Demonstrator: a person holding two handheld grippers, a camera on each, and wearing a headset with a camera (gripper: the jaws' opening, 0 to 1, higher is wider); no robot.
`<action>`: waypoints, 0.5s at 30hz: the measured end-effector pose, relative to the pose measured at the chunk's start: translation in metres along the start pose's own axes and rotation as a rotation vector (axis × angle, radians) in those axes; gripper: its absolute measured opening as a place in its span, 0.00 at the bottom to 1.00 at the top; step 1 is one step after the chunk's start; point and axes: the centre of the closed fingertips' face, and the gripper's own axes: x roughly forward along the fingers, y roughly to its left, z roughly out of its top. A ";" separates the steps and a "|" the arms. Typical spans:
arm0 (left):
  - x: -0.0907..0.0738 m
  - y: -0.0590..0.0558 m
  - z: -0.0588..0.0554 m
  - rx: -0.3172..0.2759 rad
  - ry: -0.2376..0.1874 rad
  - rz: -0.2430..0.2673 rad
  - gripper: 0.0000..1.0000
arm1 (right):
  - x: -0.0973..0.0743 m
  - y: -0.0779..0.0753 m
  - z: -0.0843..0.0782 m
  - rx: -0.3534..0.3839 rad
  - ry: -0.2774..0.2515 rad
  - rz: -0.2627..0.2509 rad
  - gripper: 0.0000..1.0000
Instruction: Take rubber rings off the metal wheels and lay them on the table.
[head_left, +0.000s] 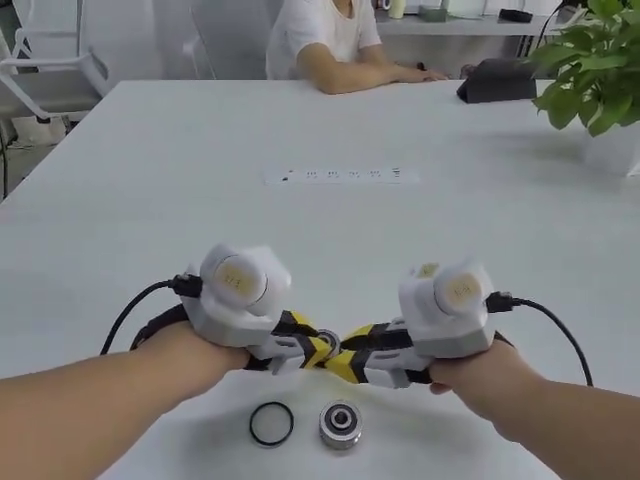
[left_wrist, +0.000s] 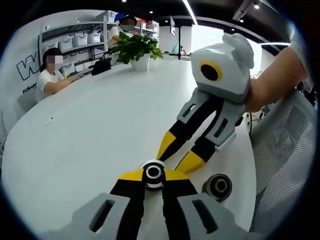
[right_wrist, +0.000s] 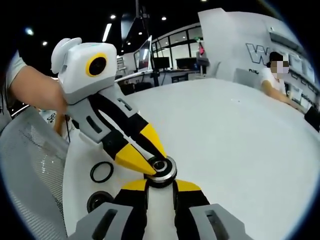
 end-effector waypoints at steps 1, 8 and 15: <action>0.000 0.000 0.000 -0.002 0.001 0.001 0.07 | 0.000 0.000 0.000 0.000 0.001 0.000 0.15; 0.000 -0.001 0.000 -0.011 -0.001 0.005 0.07 | -0.004 -0.002 -0.004 0.007 0.012 -0.005 0.03; 0.000 -0.001 0.000 -0.007 0.000 0.012 0.07 | -0.004 -0.003 -0.004 0.052 0.010 -0.006 0.01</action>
